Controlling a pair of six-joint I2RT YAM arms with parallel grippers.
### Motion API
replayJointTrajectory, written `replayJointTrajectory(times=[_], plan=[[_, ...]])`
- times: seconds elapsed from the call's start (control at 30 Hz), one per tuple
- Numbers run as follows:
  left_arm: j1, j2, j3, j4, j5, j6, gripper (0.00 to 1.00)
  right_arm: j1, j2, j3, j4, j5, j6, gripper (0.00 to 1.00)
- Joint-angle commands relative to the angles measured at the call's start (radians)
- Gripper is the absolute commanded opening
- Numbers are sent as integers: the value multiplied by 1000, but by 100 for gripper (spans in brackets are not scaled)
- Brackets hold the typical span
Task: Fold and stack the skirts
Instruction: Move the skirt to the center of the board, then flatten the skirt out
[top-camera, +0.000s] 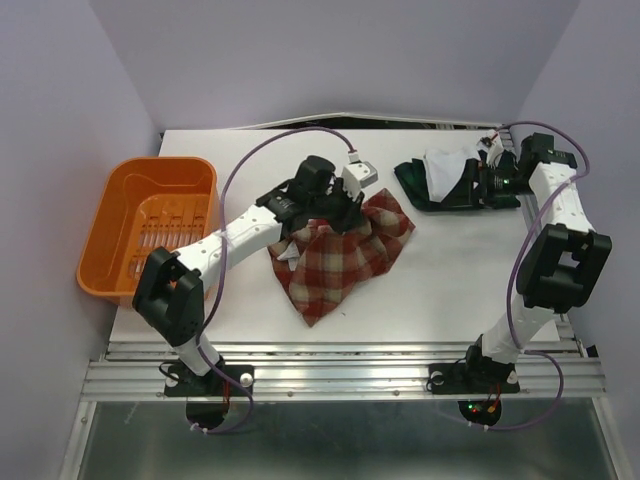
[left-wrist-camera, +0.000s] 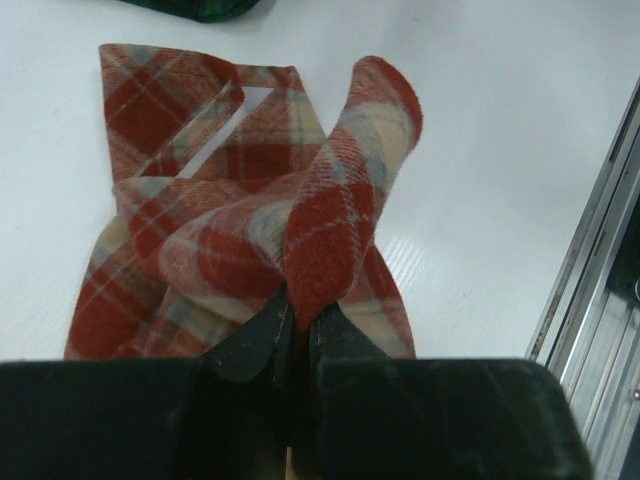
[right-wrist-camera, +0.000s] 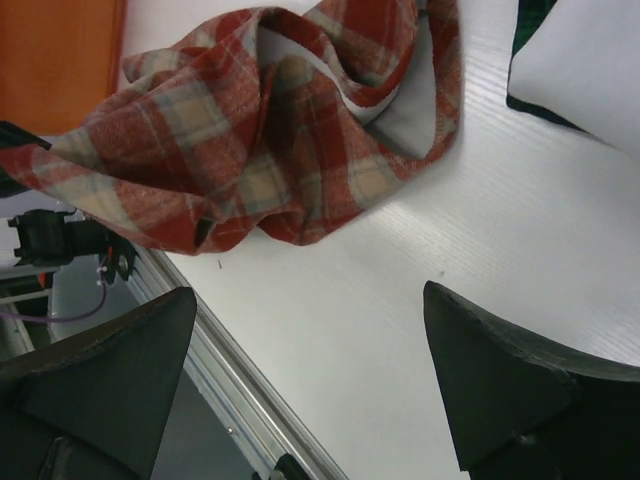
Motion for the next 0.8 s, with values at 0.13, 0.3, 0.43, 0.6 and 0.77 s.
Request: replayJointTrajectory(times=[0.13,0.3,0.43,0.6,0.77], plan=[[-247,92,135,39,-126,124,30,11,-30,-18,-108,-17,-92,100],[-237,19,152,-86,-122,212,98,11,-59,25,-212,46,-202,100],[18,-186,73,-102,40,157,98,86,-107,19,-237,79,-246,100],[214,-262,13,-282,-1,262,93,377,-237,-131,-64,222,-209,100],[338,-293,-162,-356,-79,302,82,701,-320,-274,88,428,-259,99]])
